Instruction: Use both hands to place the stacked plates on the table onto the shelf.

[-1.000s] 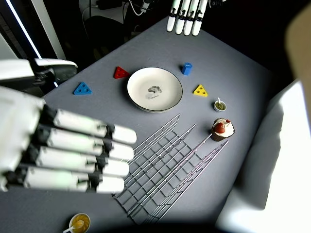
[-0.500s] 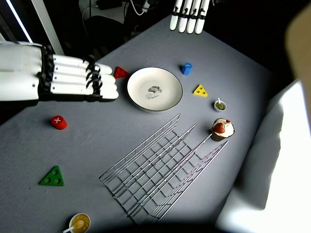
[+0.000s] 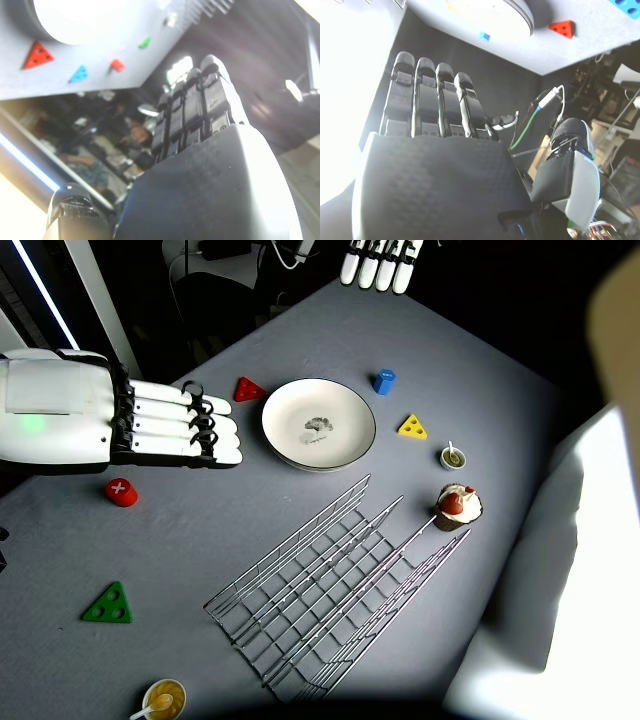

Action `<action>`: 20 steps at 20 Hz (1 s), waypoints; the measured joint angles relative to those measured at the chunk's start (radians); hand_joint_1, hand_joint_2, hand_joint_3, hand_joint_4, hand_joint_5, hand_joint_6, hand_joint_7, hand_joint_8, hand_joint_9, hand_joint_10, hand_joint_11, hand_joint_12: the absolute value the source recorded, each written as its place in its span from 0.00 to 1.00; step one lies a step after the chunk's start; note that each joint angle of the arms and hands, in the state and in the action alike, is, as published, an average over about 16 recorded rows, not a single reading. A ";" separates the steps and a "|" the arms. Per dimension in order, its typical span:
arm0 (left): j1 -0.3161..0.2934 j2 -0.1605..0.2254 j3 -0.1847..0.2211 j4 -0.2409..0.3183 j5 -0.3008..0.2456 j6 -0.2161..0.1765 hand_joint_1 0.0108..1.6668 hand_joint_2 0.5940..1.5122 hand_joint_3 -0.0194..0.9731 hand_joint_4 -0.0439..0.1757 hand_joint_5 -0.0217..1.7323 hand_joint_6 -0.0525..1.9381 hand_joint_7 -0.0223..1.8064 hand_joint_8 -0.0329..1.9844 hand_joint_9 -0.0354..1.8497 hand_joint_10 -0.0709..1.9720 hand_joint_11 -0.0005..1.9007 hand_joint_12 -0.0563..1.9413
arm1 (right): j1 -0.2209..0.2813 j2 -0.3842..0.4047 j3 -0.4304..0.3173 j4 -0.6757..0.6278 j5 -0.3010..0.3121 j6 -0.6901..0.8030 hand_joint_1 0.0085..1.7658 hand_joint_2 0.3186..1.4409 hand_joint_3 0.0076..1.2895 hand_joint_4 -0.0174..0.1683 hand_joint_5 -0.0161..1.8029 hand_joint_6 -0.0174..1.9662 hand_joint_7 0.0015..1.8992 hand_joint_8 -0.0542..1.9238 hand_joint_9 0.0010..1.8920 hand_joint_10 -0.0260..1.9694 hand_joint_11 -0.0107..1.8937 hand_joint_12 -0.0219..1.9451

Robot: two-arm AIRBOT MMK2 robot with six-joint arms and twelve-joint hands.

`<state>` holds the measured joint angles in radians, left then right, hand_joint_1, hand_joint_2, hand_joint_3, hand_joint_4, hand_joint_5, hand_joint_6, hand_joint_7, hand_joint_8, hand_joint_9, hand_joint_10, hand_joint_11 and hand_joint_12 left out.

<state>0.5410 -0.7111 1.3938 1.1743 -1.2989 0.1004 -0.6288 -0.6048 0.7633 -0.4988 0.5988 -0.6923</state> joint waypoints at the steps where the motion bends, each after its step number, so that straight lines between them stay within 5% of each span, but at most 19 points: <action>1: -0.005 -0.001 0.001 0.015 -0.005 -0.002 0.02 0.29 0.02 0.21 0.07 0.03 0.07 0.01 0.06 0.04 0.04 0.05 | 0.000 -0.007 -0.001 0.008 -0.005 -0.012 0.01 0.49 0.01 0.11 0.06 0.01 0.06 0.03 0.07 0.01 0.07 0.04; 11: -0.024 -0.040 -0.019 0.156 0.026 0.029 0.02 0.30 0.02 0.21 0.07 0.03 0.08 0.01 0.07 0.04 0.05 0.05 | 0.003 -0.058 -0.017 0.101 -0.039 -0.123 0.01 0.49 0.01 0.11 0.06 0.01 0.06 0.03 0.07 0.01 0.07 0.03; 20: 0.010 -0.119 -0.051 0.220 0.159 0.097 0.01 0.31 0.02 0.21 0.07 0.03 0.08 0.01 0.07 0.04 0.05 0.05 | 0.004 -0.076 -0.020 0.179 -0.058 -0.172 0.01 0.50 0.01 0.11 0.06 0.01 0.06 0.03 0.07 0.01 0.07 0.03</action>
<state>0.5514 -0.8301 1.3431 1.3938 -1.1395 0.1977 -0.6250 -0.6804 0.7432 -0.3193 0.5406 -0.8645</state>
